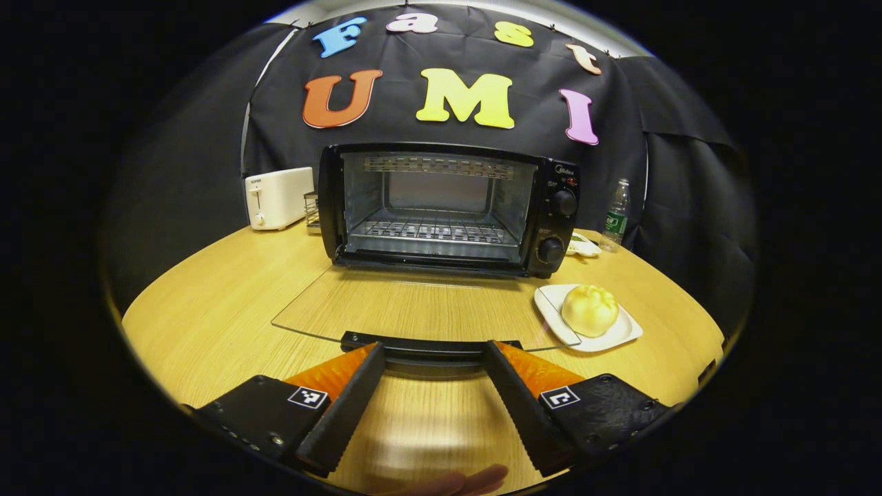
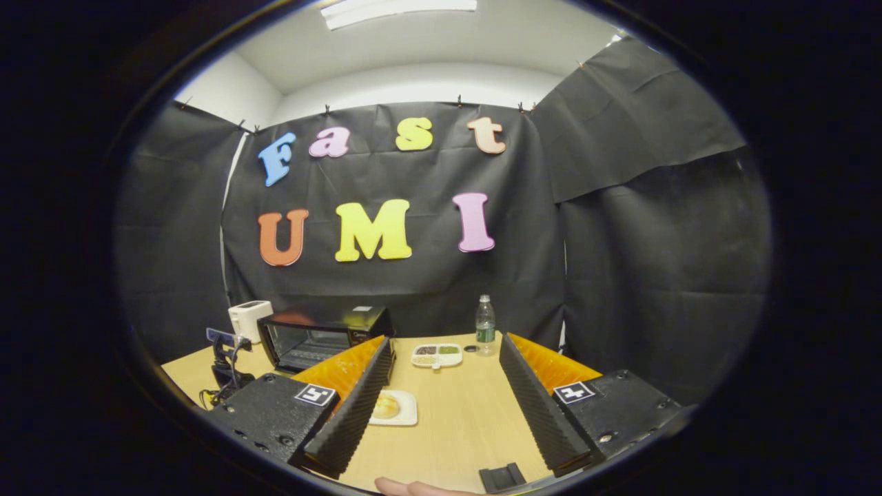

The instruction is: Open the electric oven with the left hand, put the food in, and close the electric oven.

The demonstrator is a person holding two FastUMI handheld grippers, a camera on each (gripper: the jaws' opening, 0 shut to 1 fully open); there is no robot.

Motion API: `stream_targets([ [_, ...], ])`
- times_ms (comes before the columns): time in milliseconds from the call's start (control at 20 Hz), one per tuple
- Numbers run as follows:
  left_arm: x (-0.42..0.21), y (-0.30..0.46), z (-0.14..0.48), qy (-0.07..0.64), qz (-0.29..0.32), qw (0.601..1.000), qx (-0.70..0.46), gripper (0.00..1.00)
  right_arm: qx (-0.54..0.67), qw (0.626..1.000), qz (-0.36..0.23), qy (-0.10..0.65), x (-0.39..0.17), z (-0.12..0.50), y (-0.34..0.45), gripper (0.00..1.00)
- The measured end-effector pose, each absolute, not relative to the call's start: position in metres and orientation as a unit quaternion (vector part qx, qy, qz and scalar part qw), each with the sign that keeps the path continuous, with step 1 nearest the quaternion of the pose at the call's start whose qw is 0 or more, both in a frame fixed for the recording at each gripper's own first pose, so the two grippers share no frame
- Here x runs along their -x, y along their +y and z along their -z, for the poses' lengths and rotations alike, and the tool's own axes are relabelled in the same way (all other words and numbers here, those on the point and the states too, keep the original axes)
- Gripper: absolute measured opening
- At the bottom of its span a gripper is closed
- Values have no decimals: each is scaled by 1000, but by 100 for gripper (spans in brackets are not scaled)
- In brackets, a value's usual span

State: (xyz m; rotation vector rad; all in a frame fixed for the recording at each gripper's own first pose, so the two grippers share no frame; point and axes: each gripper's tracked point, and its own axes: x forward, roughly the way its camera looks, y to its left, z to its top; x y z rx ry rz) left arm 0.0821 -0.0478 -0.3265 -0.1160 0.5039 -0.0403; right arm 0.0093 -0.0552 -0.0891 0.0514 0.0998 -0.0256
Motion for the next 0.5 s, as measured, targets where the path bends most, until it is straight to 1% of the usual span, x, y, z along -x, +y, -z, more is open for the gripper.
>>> stream_targets([
  [100, -81, -39, 328, 256, 14, 965, 64, 96, -23, 998, 13, 59, -17, 98, -55, 96],
  [150, -80, -34, 318, 250, 13, 966, 68, 96, -22, 998, 13, 65, -22, 103, -54, 96],
  [350, -71, -19, 255, 195, 17, 978, 77, 94, -25, 996, 2, 91, -47, 128, -40, 97],
  [400, -68, -16, 236, 179, 19, 980, 80, 86, -25, 995, -2, 98, -53, 136, -34, 97],
  [450, -66, -12, 218, 164, 20, 983, 80, 94, -26, 994, -5, 105, -60, 144, -29, 96],
  [500, -63, -6, 200, 148, 18, 986, 79, 94, -25, 993, -9, 113, -68, 153, -23, 96],
])
